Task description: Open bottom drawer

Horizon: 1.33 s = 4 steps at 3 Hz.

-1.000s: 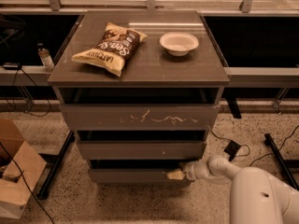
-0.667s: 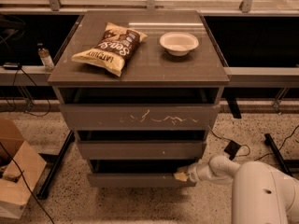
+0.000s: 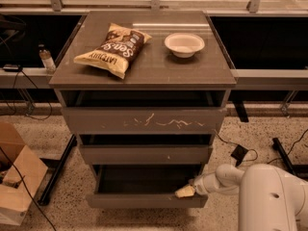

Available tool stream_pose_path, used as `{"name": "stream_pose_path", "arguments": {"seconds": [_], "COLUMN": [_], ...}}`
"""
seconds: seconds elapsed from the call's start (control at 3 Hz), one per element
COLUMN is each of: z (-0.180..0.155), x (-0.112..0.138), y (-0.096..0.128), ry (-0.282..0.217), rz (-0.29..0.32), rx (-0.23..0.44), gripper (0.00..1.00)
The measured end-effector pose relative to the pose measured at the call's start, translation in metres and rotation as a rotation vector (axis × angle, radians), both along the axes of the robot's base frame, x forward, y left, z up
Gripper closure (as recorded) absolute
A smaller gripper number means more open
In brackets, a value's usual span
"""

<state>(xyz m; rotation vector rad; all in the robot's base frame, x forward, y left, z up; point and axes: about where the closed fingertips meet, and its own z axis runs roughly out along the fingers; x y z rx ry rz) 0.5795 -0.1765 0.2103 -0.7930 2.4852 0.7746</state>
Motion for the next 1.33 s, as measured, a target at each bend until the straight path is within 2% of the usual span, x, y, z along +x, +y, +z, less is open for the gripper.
{"name": "stream_pose_path", "arguments": {"seconds": [0.33, 0.67, 1.0, 1.33], "z": [0.000, -0.004, -0.010, -0.010], "x": [0.000, -0.003, -0.009, -0.012], "y": [0.000, 0.004, 0.008, 0.010], "ry": [0.000, 0.006, 0.040, 0.050], "rz": [0.000, 0.016, 0.045, 0.055], "rx": [0.000, -0.015, -0.031, -0.036], "gripper": [0.08, 0.00, 0.00, 0.00]}}
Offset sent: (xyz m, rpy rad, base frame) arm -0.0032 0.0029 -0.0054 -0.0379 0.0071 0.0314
